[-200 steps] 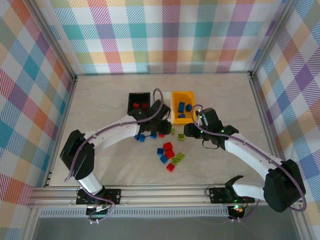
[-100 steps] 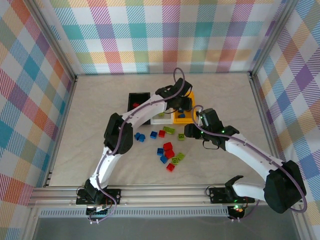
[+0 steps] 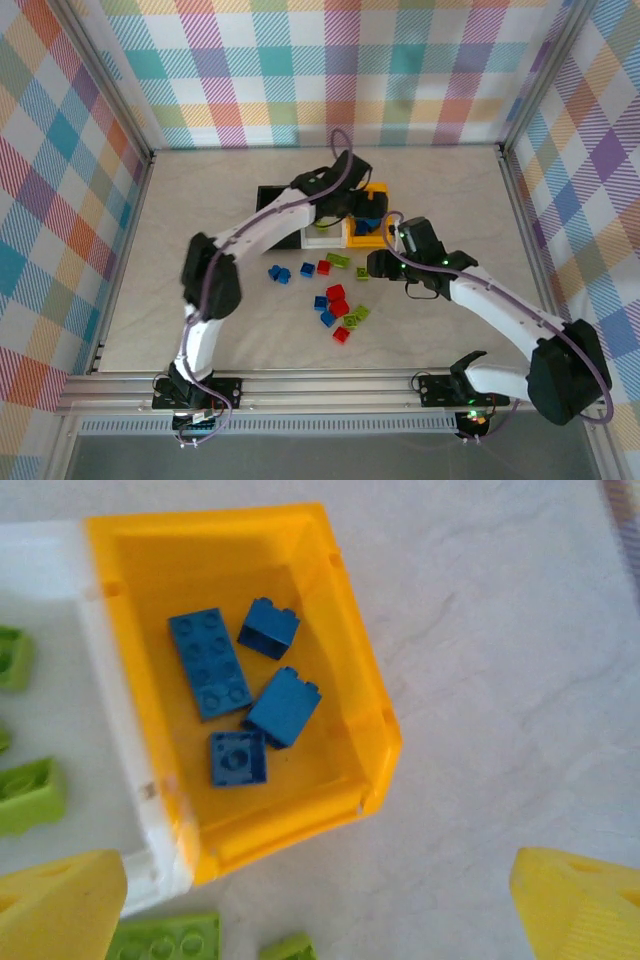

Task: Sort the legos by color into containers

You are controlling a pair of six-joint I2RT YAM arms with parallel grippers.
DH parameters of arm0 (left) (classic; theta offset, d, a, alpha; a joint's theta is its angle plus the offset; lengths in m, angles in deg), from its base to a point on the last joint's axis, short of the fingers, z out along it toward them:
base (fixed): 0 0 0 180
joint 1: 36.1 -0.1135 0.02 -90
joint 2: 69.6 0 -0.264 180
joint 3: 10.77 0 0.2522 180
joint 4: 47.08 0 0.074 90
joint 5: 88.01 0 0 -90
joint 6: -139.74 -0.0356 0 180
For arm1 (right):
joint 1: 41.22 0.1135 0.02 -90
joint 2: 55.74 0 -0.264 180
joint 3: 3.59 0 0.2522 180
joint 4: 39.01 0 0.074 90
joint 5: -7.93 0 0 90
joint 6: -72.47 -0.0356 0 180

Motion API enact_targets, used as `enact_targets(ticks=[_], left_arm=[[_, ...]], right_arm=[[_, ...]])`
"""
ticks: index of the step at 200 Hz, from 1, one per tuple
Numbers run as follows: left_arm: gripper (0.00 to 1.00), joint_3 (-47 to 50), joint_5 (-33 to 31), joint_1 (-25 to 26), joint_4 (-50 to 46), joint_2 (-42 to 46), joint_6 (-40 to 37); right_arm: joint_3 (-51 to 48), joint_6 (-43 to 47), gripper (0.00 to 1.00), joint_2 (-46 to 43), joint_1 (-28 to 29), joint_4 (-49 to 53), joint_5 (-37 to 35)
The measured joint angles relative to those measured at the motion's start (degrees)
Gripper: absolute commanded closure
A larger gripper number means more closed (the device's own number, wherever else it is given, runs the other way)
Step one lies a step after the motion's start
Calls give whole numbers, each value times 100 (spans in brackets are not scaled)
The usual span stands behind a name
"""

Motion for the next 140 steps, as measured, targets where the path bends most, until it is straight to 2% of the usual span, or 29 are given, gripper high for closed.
enact_targets(ticks=[45, 78, 101, 140], left_arm=[[0, 3257, -127, 0, 1110, 2872, 372], [0, 5307, -389, -2, 1241, 4389, 761], [0, 6188, -522, -2, 1021, 5195, 1019], [0, 6854, -708, -35, 782, 6070, 1355]], right_arm=[[315, 203, 42, 898, 619, -42, 302], [612, 365, 42, 1379, 1043, -72, 481], [1047, 479, 40, 1816, 1255, -44, 448], [1545, 476, 37, 2426, 1425, 22, 57]])
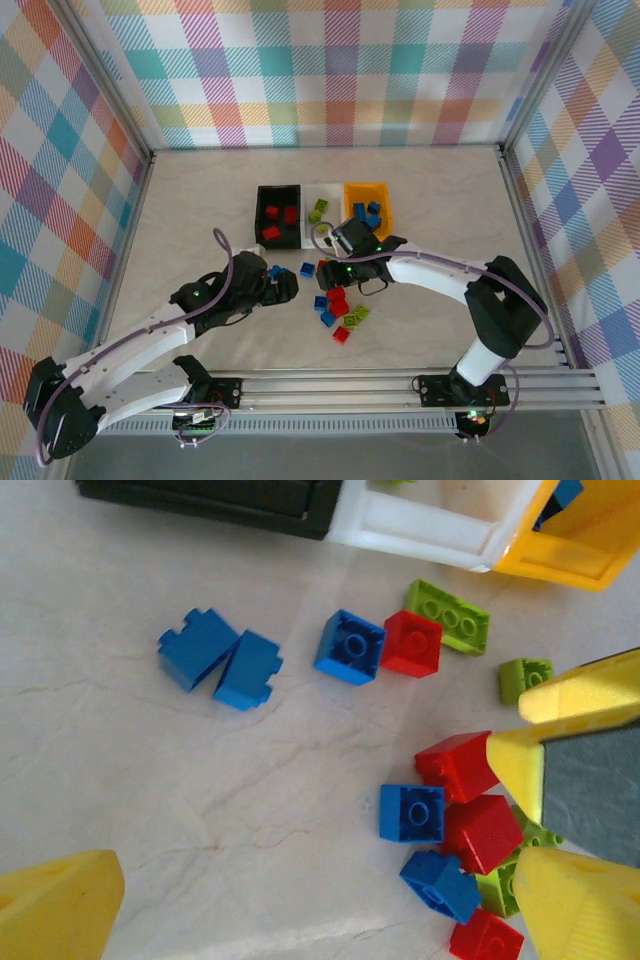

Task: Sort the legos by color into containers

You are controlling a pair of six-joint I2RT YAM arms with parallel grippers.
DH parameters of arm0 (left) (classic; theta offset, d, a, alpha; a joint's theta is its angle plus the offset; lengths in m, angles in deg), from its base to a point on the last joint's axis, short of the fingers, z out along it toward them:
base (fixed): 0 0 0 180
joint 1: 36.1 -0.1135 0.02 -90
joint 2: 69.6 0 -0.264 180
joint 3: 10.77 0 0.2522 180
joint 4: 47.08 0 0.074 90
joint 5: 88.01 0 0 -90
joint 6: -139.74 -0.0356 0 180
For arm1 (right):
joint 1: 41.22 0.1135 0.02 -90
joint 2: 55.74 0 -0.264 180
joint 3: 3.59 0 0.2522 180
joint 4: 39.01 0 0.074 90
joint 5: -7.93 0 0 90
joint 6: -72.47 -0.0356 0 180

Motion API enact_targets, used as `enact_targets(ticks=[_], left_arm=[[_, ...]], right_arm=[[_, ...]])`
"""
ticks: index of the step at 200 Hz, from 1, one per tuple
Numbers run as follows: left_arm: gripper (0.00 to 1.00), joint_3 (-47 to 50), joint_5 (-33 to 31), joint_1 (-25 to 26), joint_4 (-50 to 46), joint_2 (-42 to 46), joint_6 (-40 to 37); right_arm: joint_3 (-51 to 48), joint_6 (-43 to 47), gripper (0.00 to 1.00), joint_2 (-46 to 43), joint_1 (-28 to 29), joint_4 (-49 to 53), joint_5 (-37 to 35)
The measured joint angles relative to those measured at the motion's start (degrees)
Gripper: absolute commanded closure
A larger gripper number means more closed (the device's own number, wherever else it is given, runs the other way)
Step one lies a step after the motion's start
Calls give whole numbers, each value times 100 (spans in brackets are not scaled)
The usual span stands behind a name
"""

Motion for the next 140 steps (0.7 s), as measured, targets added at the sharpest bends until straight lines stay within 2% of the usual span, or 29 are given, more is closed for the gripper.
enact_targets(ticks=[40, 80, 140], left_arm=[[0, 63, -186, -76, -114, 240, 98], [0, 94, -190, -138, -118, 247, 125], [0, 164, -192, -212, -151, 256, 127]], right_arm=[[103, -42, 38, 487, 181, 195, -310], [138, -109, 44, 634, 299, 254, -420], [146, -153, 42, 656, 332, 313, -476]])
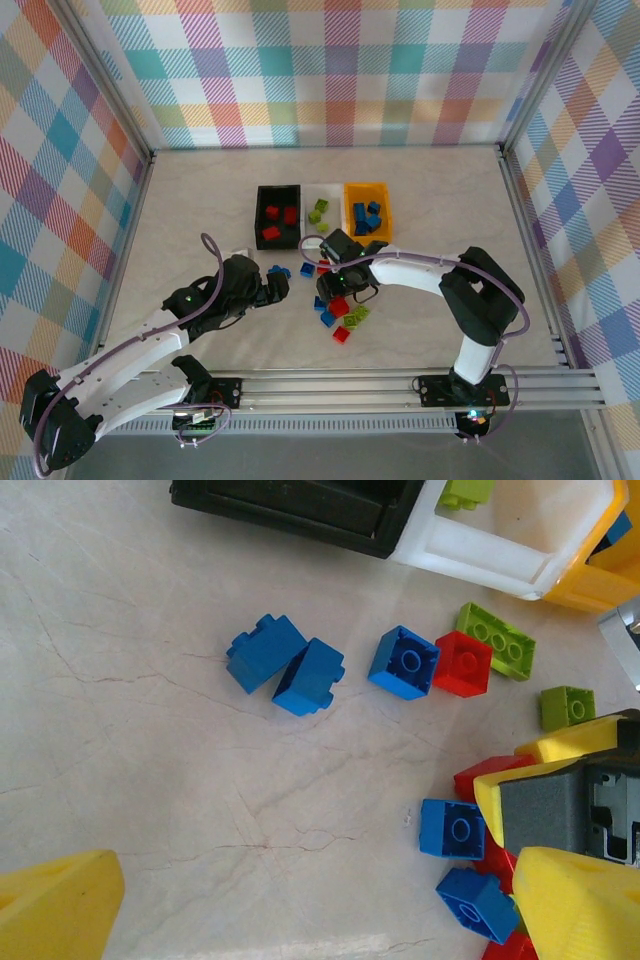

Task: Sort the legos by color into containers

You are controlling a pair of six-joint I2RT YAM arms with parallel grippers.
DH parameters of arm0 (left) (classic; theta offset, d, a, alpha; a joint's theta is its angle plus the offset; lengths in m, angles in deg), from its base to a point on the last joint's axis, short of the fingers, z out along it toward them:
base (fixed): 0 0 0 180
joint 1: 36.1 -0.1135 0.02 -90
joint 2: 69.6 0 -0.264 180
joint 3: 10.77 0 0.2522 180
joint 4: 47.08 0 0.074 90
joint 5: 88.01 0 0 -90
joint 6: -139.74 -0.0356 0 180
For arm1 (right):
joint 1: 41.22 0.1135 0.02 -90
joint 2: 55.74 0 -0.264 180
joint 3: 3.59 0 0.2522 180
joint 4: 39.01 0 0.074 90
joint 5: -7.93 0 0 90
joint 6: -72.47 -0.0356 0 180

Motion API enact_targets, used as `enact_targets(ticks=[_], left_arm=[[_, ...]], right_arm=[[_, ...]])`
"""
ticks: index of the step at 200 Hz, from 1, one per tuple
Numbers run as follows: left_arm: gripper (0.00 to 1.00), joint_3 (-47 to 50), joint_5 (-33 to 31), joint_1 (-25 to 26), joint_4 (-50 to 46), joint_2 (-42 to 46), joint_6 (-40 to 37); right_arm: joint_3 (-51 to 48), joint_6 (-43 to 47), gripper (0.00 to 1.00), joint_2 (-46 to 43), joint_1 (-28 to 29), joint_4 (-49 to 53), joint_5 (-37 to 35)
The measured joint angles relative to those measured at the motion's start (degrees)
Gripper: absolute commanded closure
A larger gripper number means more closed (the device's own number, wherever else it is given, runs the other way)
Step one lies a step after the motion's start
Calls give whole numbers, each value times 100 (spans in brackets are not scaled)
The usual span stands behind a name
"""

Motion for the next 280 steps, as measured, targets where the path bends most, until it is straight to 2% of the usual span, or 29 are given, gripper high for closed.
enact_targets(ticks=[70, 103, 136, 176, 247, 256, 280], left_arm=[[0, 0, -42, -17, -9, 76, -2], [0, 0, -61, -42, -9, 76, -2], [0, 90, -61, -50, -22, 109, 2], [0, 284, -42, -81, -142, 254, 44], [0, 376, 157, -81, -223, 420, 131], [0, 376, 173, -81, -264, 424, 146], [0, 376, 216, -81, -295, 424, 151]], right_arm=[[24, -11, 60, 50, 15, 24, -22], [26, -11, 65, -151, 15, 31, -22], [385, 17, 66, -533, 15, 59, -2], [1703, 144, 65, -157, -63, 20, 225], [4859, 162, 65, 2304, -420, 356, 435], [5219, 160, 63, 2557, -455, 470, 428], [5936, 149, 48, 3077, -542, 748, 415]])
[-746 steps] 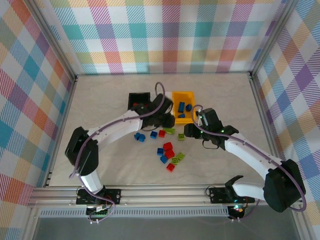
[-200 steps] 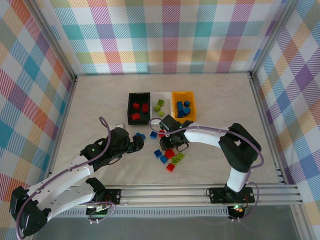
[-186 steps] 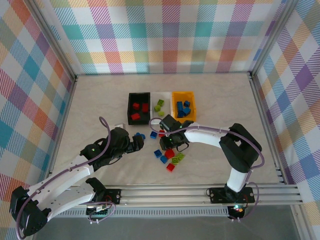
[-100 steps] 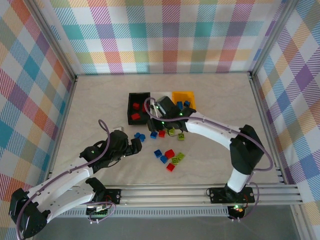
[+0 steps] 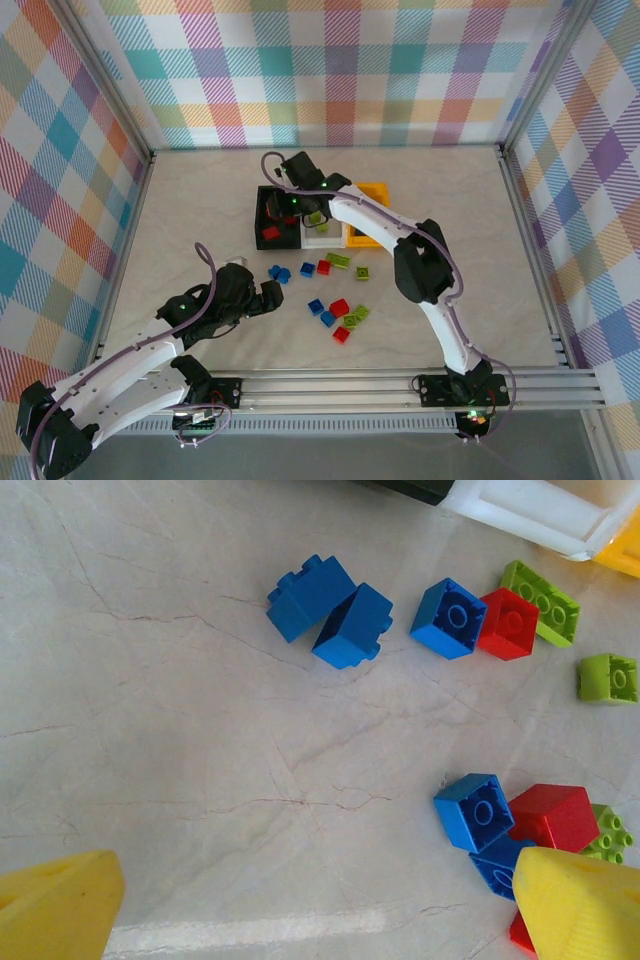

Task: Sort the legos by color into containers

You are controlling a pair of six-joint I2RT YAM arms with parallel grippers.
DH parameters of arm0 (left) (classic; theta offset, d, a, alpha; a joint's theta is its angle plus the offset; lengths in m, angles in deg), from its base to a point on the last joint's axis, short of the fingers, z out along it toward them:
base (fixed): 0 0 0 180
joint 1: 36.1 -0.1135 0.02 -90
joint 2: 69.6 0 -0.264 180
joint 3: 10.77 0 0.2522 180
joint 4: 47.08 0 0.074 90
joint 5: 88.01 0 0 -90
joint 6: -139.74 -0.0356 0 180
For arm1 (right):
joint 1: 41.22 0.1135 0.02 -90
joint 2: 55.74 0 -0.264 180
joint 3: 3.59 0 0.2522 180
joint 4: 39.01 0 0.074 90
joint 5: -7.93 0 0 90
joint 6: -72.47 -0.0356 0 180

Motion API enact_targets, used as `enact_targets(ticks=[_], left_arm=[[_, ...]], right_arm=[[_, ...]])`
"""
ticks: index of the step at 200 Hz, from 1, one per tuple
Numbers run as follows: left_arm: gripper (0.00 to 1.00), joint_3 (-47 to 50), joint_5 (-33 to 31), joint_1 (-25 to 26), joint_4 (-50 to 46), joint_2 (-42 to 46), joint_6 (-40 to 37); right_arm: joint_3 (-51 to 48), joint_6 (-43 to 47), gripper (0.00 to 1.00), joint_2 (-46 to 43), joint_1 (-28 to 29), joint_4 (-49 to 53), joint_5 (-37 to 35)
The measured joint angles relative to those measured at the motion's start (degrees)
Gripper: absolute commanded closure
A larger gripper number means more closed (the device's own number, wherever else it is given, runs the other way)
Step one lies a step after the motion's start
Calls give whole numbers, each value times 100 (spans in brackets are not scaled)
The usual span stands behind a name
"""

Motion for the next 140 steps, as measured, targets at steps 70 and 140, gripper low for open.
enact_targets(ticks=[70, 140], left_arm=[[0, 0, 48, 0, -9, -160, -7], [8, -129, 389, -4, 173, -743, -221]], right_arm=[[293, 63, 40, 101, -46, 267, 0], [-2046, 55, 39, -1698, -46, -293, 74]])
